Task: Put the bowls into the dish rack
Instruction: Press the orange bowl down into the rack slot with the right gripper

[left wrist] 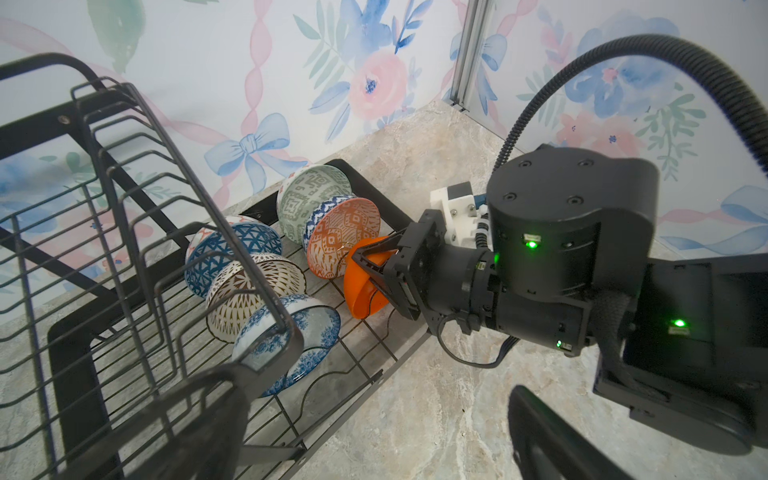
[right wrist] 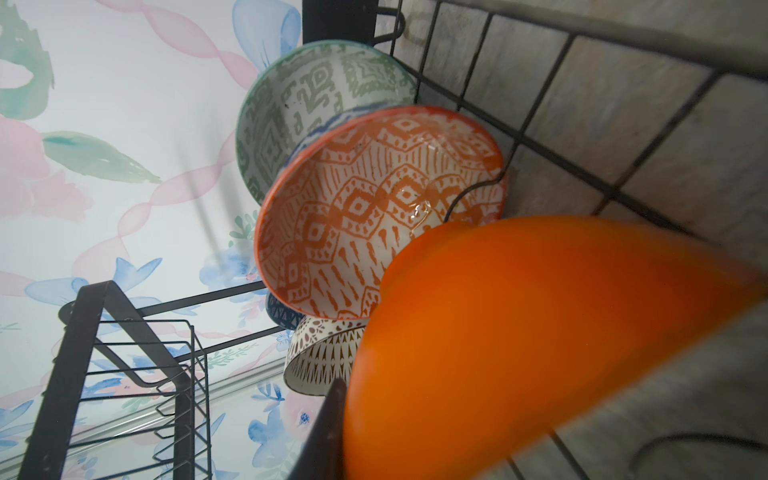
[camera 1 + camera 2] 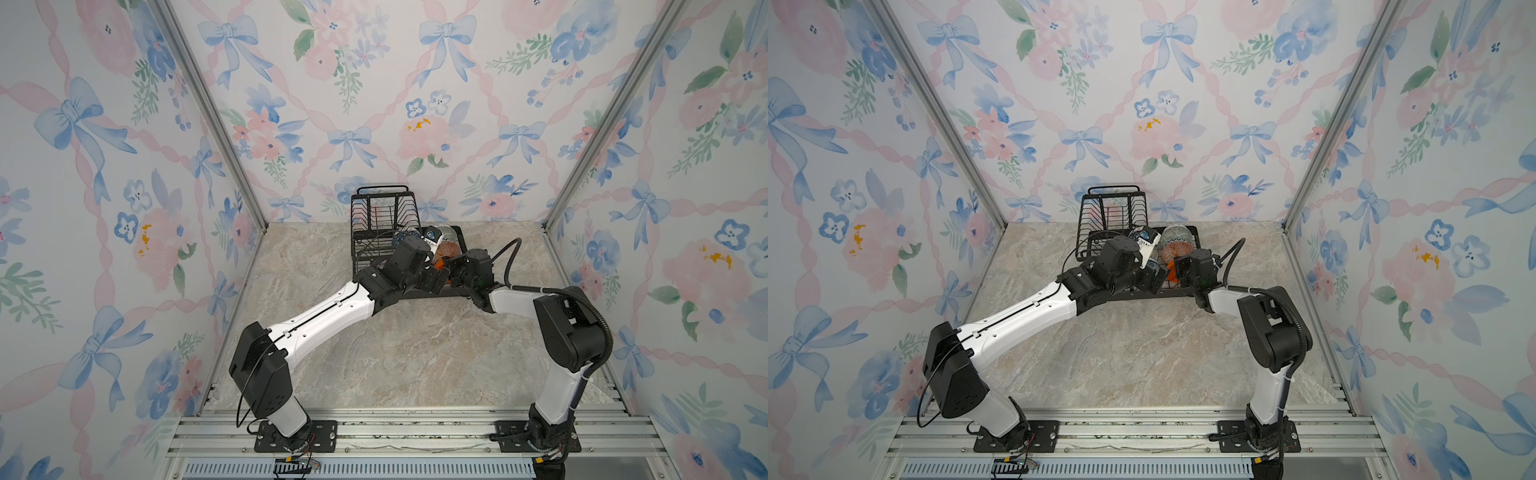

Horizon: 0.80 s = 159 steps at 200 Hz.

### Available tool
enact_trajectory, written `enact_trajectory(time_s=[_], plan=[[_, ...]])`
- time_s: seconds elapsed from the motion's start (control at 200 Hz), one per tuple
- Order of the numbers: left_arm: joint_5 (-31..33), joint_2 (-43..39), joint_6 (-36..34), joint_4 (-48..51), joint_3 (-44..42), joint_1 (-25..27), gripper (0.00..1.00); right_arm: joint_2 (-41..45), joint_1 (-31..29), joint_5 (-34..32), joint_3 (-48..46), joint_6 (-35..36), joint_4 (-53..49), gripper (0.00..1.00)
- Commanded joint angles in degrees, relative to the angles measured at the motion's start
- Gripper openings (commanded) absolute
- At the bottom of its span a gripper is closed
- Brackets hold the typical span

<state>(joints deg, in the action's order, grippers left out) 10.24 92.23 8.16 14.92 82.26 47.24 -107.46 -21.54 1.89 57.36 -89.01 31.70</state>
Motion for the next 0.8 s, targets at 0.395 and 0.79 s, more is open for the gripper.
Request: enact_trajectory(time_s=[0.395,0.79], plan=[[0.5,-1.01,0.37,0.29,-0.17,0.22,0.98,1.11,-0.02,1.0,0.97,-1.34,-3.98,0.21],[-0.02,-0.2,0.63,0.36,0.53,0.17,0.98,1.86,0.54,1.29,1.12,-1.6,-4.26,0.26]])
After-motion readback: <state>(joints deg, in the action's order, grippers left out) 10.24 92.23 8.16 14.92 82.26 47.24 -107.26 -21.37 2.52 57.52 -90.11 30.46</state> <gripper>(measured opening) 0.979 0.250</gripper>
